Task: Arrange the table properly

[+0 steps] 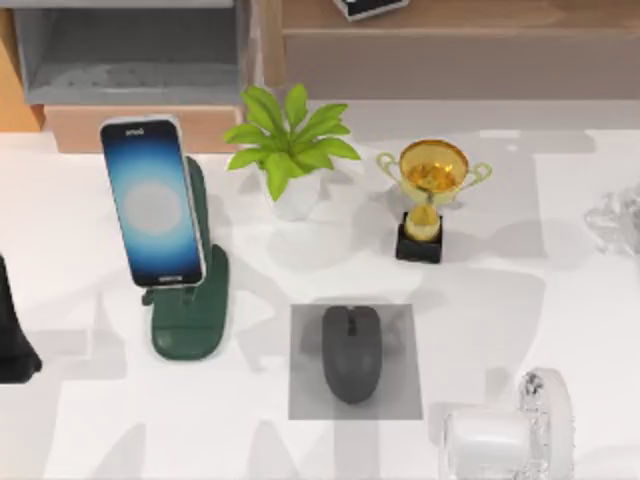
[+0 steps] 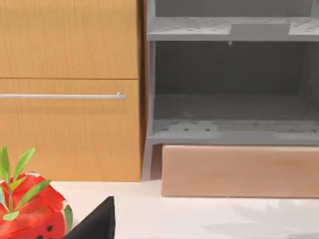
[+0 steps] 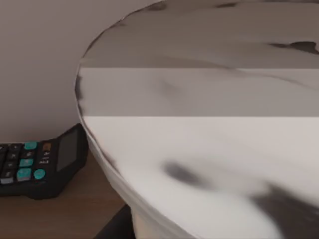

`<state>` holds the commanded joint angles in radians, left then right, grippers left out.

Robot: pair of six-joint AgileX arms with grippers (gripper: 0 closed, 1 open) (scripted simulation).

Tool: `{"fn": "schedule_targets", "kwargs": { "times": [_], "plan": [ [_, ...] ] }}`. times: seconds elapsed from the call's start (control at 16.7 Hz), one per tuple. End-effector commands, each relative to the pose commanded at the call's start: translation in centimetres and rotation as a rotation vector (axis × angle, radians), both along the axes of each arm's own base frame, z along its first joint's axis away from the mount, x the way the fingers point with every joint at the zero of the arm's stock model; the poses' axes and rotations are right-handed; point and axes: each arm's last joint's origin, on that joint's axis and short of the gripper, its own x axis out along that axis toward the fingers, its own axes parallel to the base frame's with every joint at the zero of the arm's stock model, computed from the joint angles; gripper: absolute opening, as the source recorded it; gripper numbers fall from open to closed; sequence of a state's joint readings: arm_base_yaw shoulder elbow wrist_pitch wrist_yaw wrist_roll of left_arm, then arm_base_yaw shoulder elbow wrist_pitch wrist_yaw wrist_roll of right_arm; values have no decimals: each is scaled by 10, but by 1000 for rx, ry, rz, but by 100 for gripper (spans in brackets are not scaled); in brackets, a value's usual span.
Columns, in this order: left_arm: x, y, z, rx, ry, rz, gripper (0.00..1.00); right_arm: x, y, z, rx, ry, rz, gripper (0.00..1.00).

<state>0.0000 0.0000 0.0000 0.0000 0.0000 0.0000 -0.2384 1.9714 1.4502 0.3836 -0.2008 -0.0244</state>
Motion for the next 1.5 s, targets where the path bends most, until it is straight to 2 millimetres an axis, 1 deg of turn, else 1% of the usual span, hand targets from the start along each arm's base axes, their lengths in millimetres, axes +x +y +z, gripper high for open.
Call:
{"fn": "schedule_targets", "kwargs": {
  "times": [0.06, 0.48, 1.26, 1.32, 1.5],
  "plan": [
    [0, 0, 0, 0, 0, 0, 100, 0, 3, 1, 1, -3, 4, 0],
    [0, 0, 0, 0, 0, 0, 100, 0, 0, 0, 0, 0, 0, 0],
    [0, 0, 0, 0, 0, 0, 100, 0, 0, 0, 0, 0, 0, 98],
    [0, 0, 0, 0, 0, 0, 100, 0, 0, 0, 0, 0, 0, 100],
    [0, 0, 0, 0, 0, 0, 100, 0, 0, 0, 0, 0, 0, 100]
  ]
}}
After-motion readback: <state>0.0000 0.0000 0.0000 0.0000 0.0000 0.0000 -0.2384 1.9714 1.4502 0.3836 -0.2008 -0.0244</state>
